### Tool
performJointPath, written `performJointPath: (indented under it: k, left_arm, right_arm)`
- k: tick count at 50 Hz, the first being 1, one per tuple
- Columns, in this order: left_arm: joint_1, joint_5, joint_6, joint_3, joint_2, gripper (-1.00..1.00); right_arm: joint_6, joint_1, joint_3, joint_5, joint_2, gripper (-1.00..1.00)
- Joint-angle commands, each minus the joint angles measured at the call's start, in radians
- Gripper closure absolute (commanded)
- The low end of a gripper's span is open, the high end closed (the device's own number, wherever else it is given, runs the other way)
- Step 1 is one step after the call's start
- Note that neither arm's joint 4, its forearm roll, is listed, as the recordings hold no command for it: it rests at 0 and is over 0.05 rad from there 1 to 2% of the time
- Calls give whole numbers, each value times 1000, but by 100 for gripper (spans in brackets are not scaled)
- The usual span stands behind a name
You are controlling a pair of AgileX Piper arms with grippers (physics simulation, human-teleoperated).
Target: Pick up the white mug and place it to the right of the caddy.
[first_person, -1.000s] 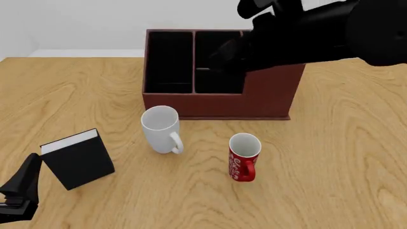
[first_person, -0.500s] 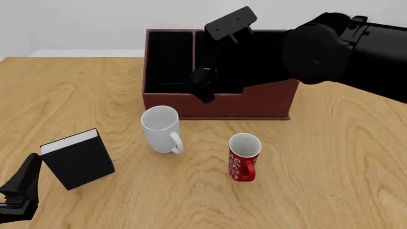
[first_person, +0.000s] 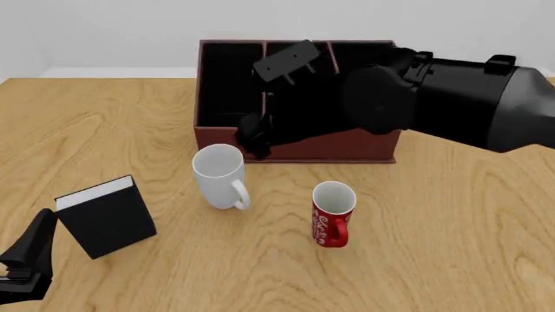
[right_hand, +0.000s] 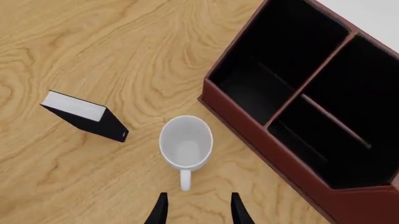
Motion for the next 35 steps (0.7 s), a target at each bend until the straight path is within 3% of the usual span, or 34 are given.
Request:
performJointPath:
  k: [1, 35]
  left_arm:
    - [0, 0, 0, 0, 0, -100]
    - [0, 0, 0, 0, 0, -100]
  right_arm:
    - [21, 12, -1, -23, 45, -100]
    - [86, 33, -40, -41, 190, -100]
